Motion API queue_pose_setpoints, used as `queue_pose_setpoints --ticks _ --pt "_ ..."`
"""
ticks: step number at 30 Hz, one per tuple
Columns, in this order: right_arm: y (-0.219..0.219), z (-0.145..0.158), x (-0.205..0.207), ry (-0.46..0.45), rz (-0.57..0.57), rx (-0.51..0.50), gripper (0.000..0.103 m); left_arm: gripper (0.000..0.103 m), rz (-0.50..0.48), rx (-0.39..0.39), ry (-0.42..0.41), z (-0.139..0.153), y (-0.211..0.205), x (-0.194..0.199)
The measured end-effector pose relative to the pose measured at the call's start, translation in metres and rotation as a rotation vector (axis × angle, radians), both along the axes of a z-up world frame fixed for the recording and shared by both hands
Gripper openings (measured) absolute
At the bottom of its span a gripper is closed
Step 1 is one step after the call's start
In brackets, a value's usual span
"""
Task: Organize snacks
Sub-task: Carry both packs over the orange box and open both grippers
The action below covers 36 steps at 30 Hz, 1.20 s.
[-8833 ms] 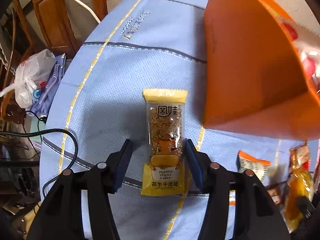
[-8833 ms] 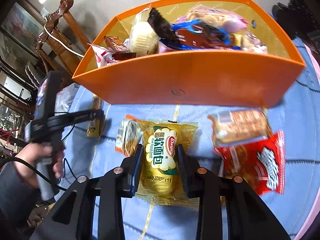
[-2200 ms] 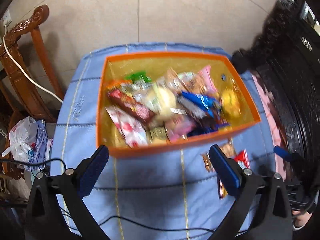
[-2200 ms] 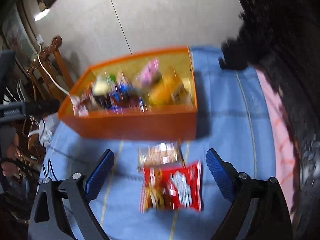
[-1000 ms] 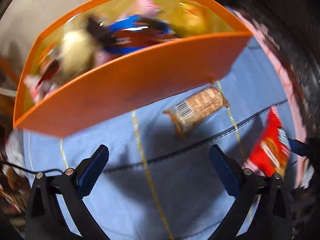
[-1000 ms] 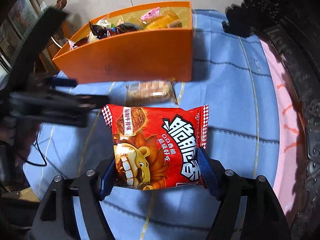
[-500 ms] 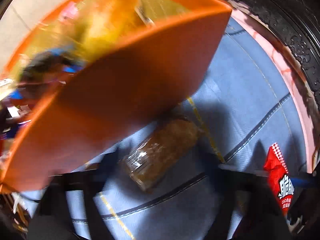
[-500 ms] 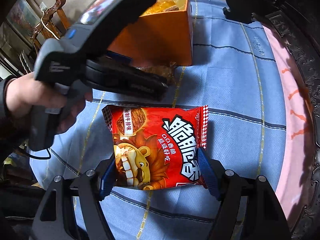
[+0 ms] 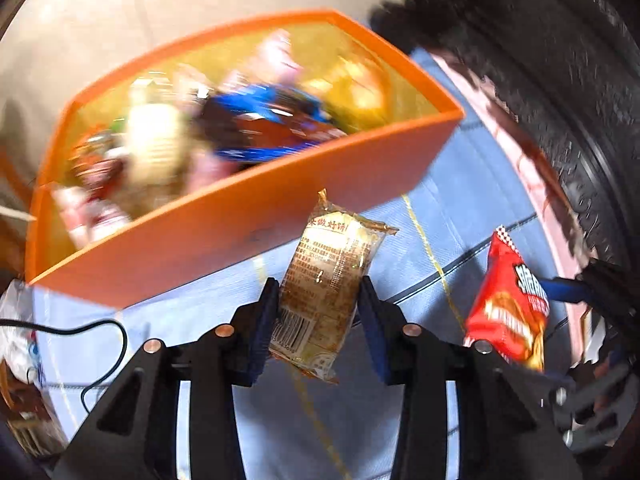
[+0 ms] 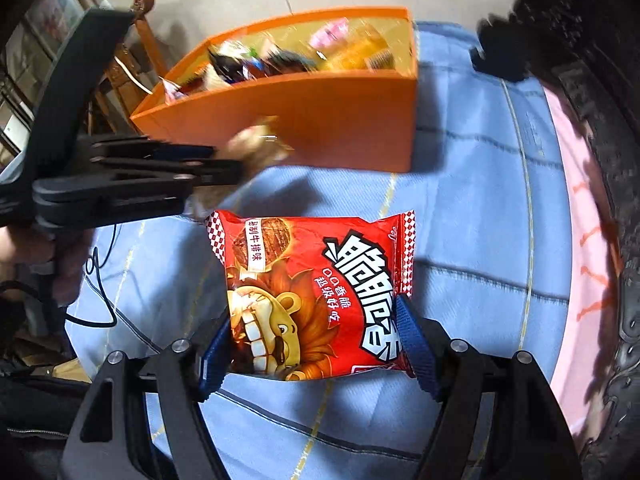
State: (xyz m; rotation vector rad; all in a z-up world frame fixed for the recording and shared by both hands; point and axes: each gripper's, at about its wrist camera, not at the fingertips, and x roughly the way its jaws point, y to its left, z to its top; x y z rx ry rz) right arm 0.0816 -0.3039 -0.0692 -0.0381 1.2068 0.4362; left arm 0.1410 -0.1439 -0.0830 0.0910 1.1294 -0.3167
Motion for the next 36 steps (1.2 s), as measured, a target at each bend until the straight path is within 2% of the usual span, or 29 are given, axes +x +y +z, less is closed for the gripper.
queue_pose_setpoints --ticks 6,9,15,20,21,22,23,24,25,32,36 --pt "0.021 0.048 0.017 -0.136 0.054 -0.002 0.075 0.039 0.096 -0.047 -0.097 0.060 0.052 -0.006" --pt "0.033 0.075 0.038 -0.223 0.068 -0.007 0.075 0.039 0.152 -0.075 -0.152 0.087 0.071 0.008" --pt "0.059 0.106 0.098 -0.338 0.087 -0.048 0.075 0.039 0.219 -0.086 -0.154 0.110 0.098 0.048" --pt "0.069 0.100 0.157 -0.331 0.072 -0.080 0.076 0.041 0.230 -0.080 -0.140 0.106 0.095 0.085" --pt "0.069 0.097 0.165 -0.317 0.059 -0.077 0.080 0.043 0.244 -0.066 -0.125 0.103 0.095 0.094" --pt "0.068 0.093 0.177 -0.293 0.033 -0.071 0.082 0.065 0.263 -0.040 -0.109 0.098 0.095 0.100" --pt "0.067 0.093 0.181 -0.292 0.014 -0.070 0.089 0.089 0.284 -0.006 -0.092 0.094 0.094 0.105" --pt "0.065 0.093 0.181 -0.308 -0.012 -0.066 0.097 0.091 0.302 0.030 -0.098 0.092 0.093 0.107" --pt "0.064 0.094 0.179 -0.325 -0.028 -0.063 0.099 0.091 0.303 0.043 -0.113 0.091 0.092 0.106" --pt "0.063 0.077 0.153 -0.282 -0.034 -0.079 0.099 0.095 0.299 0.078 -0.067 0.072 0.088 0.091" --pt "0.062 0.075 0.129 -0.252 -0.063 -0.087 0.099 0.098 0.320 0.083 -0.071 0.078 0.090 0.070"
